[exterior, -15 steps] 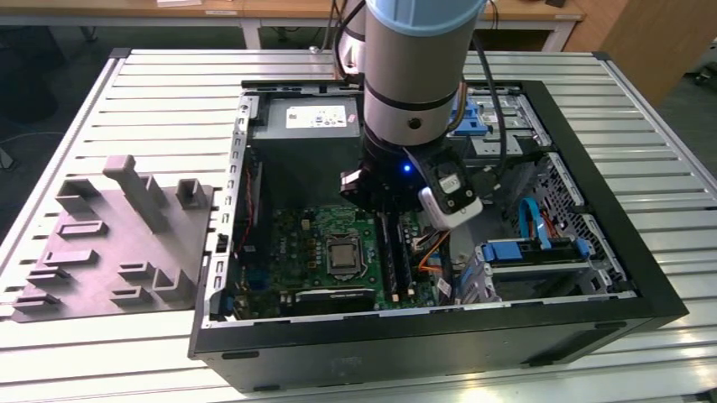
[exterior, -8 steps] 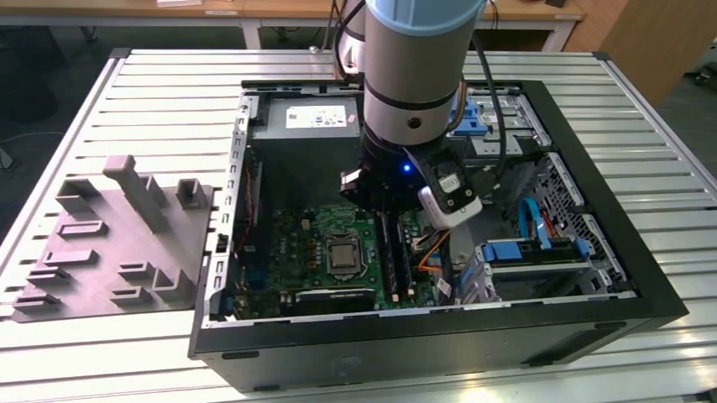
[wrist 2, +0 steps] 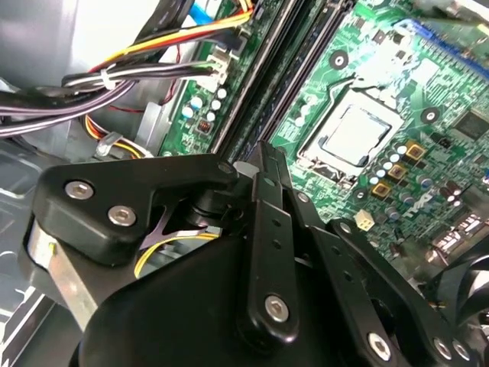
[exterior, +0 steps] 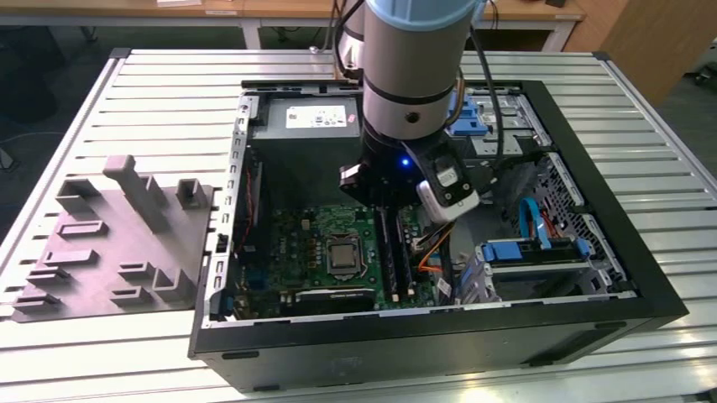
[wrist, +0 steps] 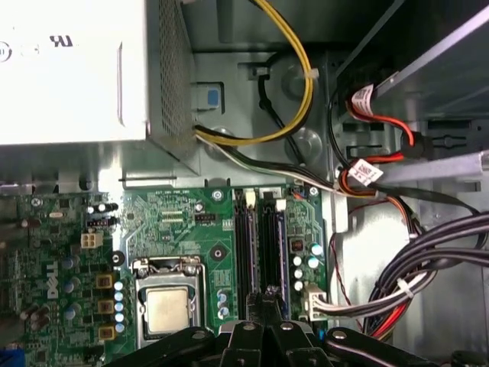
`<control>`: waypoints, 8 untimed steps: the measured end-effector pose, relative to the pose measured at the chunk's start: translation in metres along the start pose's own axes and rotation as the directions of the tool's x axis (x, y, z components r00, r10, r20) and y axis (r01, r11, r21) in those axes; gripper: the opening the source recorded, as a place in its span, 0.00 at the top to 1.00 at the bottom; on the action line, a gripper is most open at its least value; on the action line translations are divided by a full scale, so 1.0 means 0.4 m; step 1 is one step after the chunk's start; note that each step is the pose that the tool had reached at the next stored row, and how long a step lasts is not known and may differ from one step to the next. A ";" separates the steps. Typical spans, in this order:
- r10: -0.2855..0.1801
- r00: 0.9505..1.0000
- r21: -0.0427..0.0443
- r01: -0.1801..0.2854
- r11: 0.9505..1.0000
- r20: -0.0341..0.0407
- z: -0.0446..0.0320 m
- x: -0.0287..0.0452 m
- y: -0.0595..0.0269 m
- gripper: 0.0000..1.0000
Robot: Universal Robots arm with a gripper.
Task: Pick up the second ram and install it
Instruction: 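Press down the second ram until it locks into place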
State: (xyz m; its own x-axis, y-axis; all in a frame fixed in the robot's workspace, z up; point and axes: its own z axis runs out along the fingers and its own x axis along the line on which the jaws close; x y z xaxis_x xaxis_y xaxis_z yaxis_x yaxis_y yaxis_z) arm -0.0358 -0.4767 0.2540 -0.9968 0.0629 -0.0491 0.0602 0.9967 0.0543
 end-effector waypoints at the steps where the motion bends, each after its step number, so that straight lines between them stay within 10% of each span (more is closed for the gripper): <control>1: 0.000 1.000 0.000 0.000 1.000 0.000 0.000 0.000 0.004 0.90; 8: 0.000 1.000 -0.001 0.000 1.000 0.000 0.004 0.002 0.026 0.90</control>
State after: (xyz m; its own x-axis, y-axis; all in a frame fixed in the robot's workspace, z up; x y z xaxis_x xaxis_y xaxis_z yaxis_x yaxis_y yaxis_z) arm -0.0358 -0.4661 0.2530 -0.9968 0.0630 -0.0491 0.0602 0.9966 0.0557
